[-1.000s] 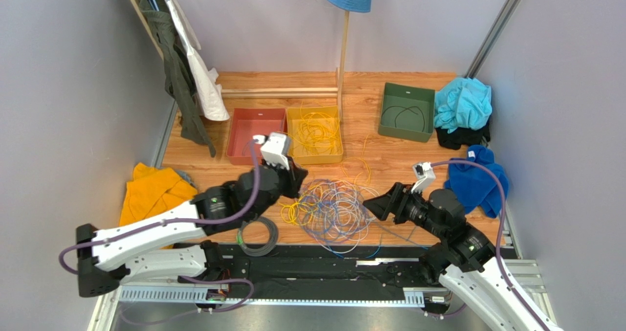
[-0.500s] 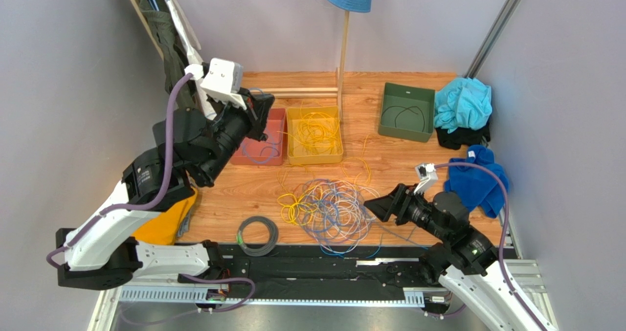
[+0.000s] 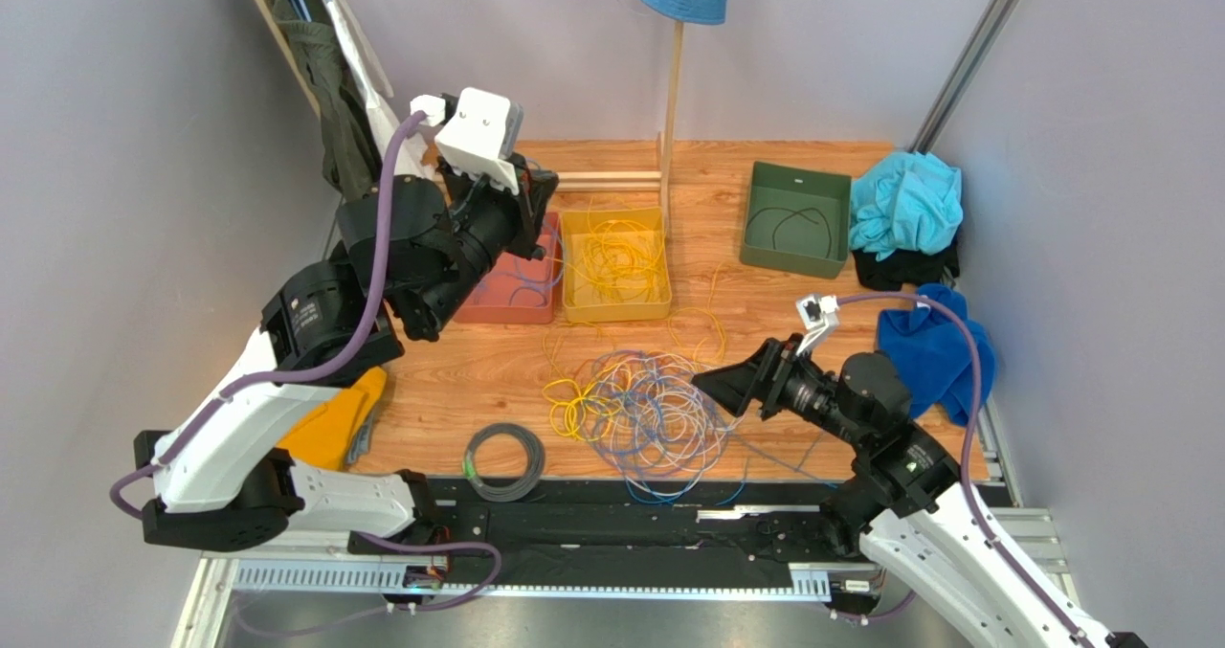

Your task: Untangle the cables

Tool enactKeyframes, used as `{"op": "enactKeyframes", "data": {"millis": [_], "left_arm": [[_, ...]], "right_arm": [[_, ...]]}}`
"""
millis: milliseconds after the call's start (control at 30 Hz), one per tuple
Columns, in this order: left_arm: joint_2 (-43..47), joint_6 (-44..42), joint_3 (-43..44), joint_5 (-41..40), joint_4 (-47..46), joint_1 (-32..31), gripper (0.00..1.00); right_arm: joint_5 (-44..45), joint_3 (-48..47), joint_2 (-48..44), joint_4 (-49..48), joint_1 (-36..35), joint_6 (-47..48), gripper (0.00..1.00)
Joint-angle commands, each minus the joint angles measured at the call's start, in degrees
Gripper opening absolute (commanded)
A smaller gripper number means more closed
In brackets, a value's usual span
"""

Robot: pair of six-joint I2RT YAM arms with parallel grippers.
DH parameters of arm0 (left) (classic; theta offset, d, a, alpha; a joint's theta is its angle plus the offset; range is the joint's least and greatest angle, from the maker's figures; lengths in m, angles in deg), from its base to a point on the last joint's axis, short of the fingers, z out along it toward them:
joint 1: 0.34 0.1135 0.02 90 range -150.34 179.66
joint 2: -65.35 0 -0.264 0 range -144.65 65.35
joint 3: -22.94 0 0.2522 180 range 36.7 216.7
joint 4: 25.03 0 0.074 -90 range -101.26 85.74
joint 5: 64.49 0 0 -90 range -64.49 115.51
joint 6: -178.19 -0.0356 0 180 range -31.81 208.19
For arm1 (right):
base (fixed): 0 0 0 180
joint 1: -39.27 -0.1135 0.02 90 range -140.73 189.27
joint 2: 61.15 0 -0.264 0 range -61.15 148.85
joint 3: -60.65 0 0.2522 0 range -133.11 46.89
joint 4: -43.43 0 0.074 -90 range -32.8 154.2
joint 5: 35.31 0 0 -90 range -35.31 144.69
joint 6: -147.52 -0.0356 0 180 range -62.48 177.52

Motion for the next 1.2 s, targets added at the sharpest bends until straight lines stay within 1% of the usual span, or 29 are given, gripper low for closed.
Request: {"op": "enactKeyframes", "data": {"millis": [0,67,133,233,300,433,567,700,900,1100,1167], "left_arm": [[1.44,5.13,-4.56,6.40,-2.38,0.18,0.00],[1.71,6.64,-7.81,9.21,-3.88,0.18,0.00],[2.06,8.92,-11.31,11.84,-6.26,0.18,0.00],[2.41,11.04,-15.10,14.83,-10.21,0.18,0.00],[1.71,11.91,-15.81,15.99,-11.27,0.18,0.00],[0.39,12.71,-16.17,18.88,-11.98,0.10,0.00],[0.04,13.50,-16.34,20.82,-12.68,0.10,0.00],[0.30,14.20,-17.05,22.32,-13.21,-0.25,0.00],[0.65,14.38,-17.58,22.67,-13.03,-1.31,0.00],[1.88,14.73,-18.28,22.76,-12.94,-1.75,0.00],[2.41,14.73,-18.72,22.67,-12.94,-2.01,0.00]], "right_arm": [[-4.57,-4.54,2.79,-20.84,-0.35,-3.35,0.80],[-5.10,-7.00,6.29,-26.19,-0.44,-4.75,0.81],[-5.63,-9.19,9.55,-28.67,-0.79,-5.81,0.82],[-6.51,-9.90,15.70,-32.98,-2.36,-7.30,0.82],[-5.64,-9.99,18.78,-35.88,-3.94,-7.49,0.82],[-1.78,-11.40,22.29,-36.33,-10.26,-3.71,0.82],[2.43,-13.86,26.52,-32.48,-13.26,0.07,0.82],[8.24,-15.35,29.95,-29.92,-14.15,2.88,0.82],[11.15,-16.23,34.87,-31.59,-14.06,2.45,0.82],[14.13,-15.53,34.97,-32.64,-14.06,2.54,0.81],[13.97,-13.08,33.65,-36.40,-14.06,2.36,0.81]]}}
